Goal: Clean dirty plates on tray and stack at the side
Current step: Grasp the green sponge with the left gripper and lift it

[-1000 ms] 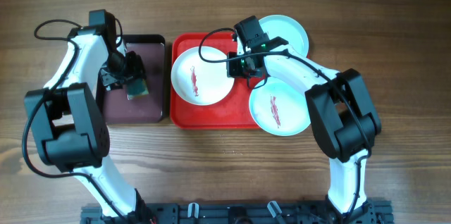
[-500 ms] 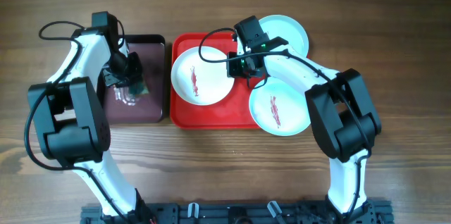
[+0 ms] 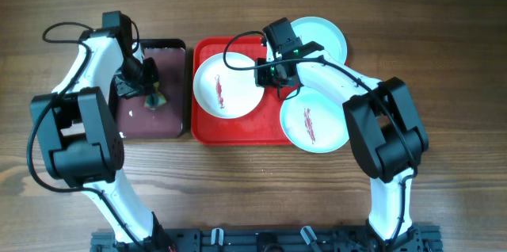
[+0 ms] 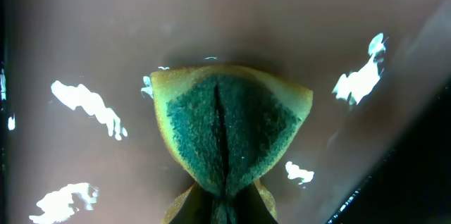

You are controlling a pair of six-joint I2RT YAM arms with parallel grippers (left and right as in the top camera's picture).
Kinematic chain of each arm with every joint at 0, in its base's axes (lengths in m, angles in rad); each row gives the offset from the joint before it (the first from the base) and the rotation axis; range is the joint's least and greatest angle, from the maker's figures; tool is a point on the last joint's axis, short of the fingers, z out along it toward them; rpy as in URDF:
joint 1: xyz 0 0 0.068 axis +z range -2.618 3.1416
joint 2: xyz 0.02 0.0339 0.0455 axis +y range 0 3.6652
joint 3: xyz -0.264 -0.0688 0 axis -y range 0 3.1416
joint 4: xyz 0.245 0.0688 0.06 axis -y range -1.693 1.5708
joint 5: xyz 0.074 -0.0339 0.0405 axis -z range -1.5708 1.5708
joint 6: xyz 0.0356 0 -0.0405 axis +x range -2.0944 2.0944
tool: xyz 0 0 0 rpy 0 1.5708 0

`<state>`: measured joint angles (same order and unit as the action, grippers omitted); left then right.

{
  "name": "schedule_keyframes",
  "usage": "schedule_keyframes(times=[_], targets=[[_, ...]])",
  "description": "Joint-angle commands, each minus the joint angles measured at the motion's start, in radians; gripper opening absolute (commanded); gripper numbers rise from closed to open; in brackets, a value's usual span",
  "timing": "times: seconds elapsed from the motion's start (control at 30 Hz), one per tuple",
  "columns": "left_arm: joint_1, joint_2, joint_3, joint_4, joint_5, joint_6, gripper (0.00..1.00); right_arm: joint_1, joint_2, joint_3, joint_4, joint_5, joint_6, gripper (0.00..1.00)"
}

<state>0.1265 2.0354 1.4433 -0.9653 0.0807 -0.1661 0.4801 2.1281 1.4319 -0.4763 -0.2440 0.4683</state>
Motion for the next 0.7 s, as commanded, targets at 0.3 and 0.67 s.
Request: schedule_keyframes(times=[0.3, 0.67], targets=[[-0.006, -0.183, 0.173, -0.132, 0.088, 0.006, 0.04, 0.001, 0.039, -0.003, 0.000, 0.026, 0.006, 0.04], [-0.147, -0.188, 0.172, -0.082, 0.113, 0.032, 0.04, -0.014, 0.039, -0.003, -0.019, -0.072, -0.016, 0.04]])
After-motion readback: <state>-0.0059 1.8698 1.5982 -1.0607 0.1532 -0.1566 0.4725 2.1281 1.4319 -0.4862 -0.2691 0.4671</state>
